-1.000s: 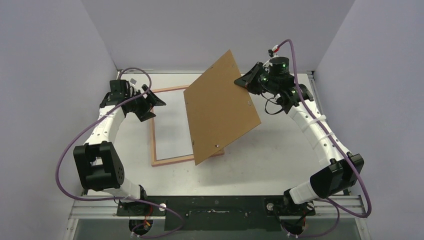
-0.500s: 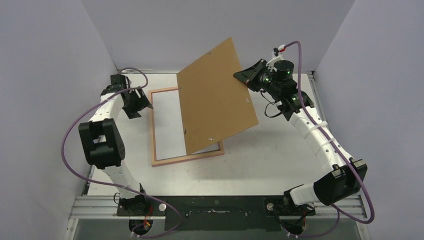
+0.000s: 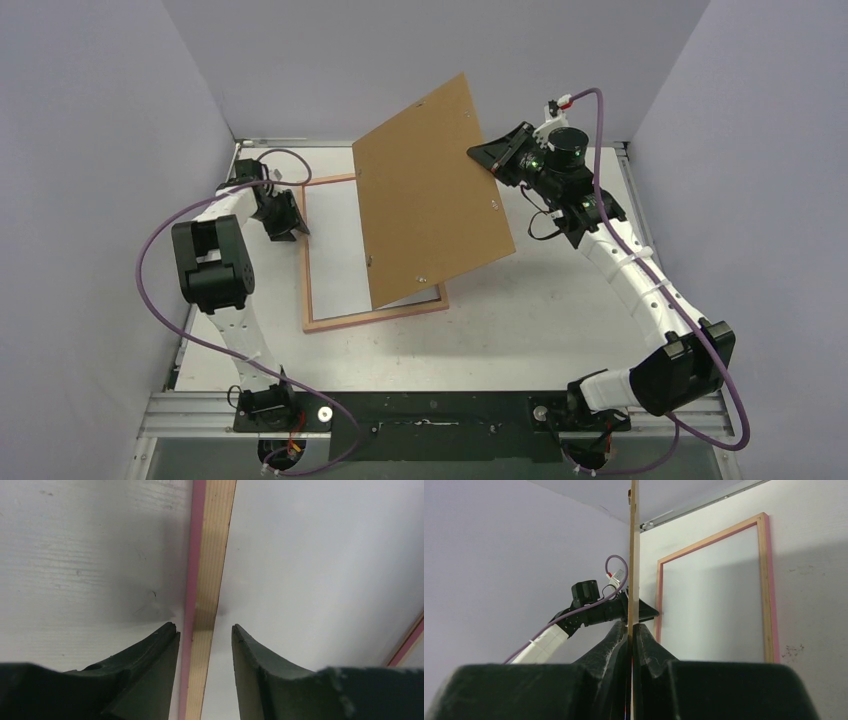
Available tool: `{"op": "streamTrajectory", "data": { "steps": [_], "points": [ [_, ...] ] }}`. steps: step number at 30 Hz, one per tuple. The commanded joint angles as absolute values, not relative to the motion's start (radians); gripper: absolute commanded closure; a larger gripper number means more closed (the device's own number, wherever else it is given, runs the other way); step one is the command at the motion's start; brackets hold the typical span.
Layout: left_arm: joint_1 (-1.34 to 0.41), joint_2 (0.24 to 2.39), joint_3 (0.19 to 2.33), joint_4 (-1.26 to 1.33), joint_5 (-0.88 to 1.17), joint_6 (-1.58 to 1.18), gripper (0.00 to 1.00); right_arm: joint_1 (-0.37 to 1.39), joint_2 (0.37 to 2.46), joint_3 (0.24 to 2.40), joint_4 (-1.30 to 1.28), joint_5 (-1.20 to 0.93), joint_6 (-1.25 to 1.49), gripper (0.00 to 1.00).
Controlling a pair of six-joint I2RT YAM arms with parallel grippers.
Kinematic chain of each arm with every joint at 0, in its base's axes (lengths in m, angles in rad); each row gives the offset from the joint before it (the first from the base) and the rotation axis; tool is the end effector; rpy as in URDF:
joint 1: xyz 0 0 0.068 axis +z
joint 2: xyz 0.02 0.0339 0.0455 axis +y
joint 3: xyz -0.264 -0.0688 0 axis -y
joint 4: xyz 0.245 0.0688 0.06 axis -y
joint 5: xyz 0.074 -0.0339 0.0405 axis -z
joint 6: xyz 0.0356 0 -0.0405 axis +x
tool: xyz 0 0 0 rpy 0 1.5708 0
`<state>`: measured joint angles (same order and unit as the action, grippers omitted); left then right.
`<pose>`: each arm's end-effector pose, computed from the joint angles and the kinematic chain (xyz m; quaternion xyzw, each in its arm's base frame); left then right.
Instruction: Put the photo into the frame
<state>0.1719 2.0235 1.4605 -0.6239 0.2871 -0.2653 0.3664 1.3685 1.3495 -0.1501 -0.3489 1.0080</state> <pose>0.4108 0.0611 0.1706 -0.1840 0.9543 -0.1491 0.1820 0.2934 0.1256 0.4094 0.1311 0.7496 0.5054 0.4068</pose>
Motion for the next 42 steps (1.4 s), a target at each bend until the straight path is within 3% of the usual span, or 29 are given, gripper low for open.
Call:
{"op": "streamTrajectory", "data": {
  "steps": [1, 6, 16, 30, 33, 38, 42],
  "points": [
    [0.176, 2.041, 1.52, -0.574, 0.264, -0.215, 0.61, 0.369, 1.323, 1.363, -0.008, -0.351, 1.051, 1.0],
    [0.174, 2.066, 1.524, -0.573, 0.282, -0.188, 0.73, 0.37, 1.327, 1.357, -0.008, -0.349, 1.054, 1.0],
    [0.116, 2.048, 1.462, -0.534, 0.292, -0.154, 0.84, 0.371, 1.321, 1.344, -0.008, -0.342, 1.055, 1.0],
    [-0.031, 1.959, 1.281, -0.407, 0.382, -0.264, 0.87, 0.37, 1.307, 1.209, -0.008, -0.3, 1.008, 1.0],
    [-0.035, 1.925, 1.234, -0.374, 0.41, -0.321, 0.83, 0.367, 1.303, 1.172, 0.035, -0.292, 1.007, 1.0],
    [-0.012, 1.854, 1.19, -0.336, 0.488, -0.379, 0.61, 0.37, 1.321, 1.101, 0.15, -0.293, 1.064, 1.0],
    [0.033, 1.798, 1.186, -0.338, 0.508, -0.403, 0.52, 0.377, 1.336, 1.082, 0.176, -0.282, 1.058, 1.0]
  ]
}}
